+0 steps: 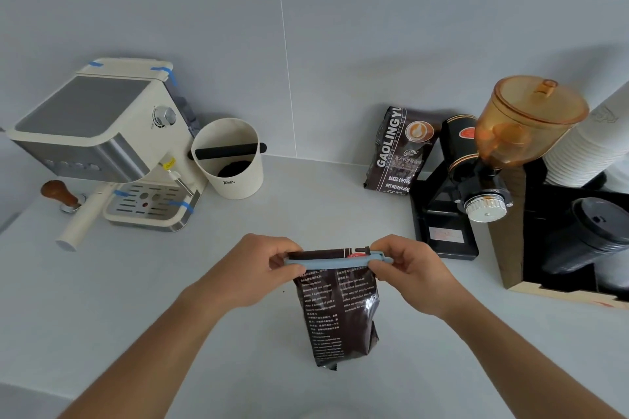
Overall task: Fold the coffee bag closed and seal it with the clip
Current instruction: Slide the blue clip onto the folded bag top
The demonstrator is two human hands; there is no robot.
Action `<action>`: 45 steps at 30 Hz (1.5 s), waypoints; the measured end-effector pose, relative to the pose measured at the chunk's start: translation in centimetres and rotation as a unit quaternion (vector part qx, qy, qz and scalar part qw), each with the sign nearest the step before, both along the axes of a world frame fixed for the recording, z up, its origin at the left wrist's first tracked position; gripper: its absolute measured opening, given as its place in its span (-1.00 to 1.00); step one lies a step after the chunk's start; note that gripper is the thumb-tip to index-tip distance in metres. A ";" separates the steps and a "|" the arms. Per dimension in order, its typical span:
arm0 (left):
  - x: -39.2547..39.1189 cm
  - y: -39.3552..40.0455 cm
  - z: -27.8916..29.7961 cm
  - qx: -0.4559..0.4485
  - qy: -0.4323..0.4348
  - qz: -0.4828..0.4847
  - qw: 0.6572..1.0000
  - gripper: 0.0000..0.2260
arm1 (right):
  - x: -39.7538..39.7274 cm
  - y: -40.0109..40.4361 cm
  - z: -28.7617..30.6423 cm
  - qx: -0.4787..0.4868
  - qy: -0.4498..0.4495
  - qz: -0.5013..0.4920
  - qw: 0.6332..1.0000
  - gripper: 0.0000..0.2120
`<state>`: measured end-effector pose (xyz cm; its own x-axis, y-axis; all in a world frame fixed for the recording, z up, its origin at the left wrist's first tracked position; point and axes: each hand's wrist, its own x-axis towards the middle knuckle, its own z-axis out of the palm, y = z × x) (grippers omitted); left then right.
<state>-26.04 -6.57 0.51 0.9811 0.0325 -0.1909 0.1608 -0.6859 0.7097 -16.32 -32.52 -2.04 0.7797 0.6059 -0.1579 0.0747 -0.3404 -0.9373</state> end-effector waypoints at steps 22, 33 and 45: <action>-0.7 -1.9 -1.4 -0.066 -0.058 0.037 0.995 -0.89 | 0.6 0.0 0.5 -0.056 -0.064 0.045 0.995 -0.93; -1.6 -3.3 -1.7 -0.232 -0.040 0.115 0.965 -0.84 | -0.3 -0.5 0.3 -0.004 0.062 -0.036 0.997 -0.95; -2.6 -5.0 -3.9 -0.304 0.001 0.160 0.939 -0.72 | -1.4 0.6 0.6 0.036 0.106 -0.084 0.990 -0.95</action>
